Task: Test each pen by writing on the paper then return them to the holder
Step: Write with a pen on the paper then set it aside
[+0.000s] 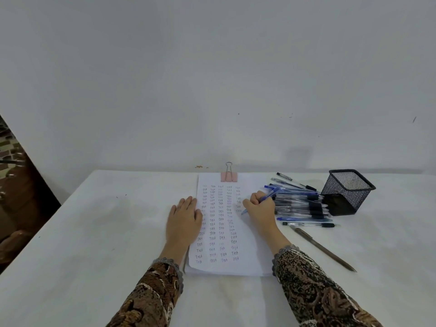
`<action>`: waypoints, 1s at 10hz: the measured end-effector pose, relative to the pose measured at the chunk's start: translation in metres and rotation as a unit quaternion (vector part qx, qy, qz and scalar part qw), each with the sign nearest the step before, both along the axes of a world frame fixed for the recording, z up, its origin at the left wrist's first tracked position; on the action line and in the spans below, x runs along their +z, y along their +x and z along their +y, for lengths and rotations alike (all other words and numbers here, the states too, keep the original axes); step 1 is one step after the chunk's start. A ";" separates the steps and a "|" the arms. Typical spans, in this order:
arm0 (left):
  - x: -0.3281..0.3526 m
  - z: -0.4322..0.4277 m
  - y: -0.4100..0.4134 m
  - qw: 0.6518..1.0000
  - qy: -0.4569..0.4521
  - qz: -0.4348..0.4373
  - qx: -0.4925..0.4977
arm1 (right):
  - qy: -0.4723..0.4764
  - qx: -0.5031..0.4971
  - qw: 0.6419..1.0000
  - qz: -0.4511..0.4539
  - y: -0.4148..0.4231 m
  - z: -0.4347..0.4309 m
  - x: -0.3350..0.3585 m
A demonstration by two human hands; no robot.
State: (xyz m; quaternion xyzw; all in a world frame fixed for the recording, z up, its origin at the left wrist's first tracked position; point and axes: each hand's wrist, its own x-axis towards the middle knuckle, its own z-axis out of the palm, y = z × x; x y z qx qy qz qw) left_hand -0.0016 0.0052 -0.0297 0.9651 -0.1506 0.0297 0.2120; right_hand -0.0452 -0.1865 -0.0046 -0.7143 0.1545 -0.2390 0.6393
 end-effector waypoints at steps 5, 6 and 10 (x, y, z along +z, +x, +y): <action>0.001 0.000 -0.001 1.000 0.000 -0.004 -0.001 | -0.015 -0.003 1.000 -0.025 0.005 0.001 -0.008; 0.001 0.000 -0.001 1.000 0.001 -0.004 0.000 | -0.009 -0.002 1.000 -0.030 0.004 0.001 -0.007; 0.001 0.000 -0.001 1.000 -0.002 -0.002 0.001 | -0.023 -0.005 0.999 -0.029 0.002 0.002 -0.003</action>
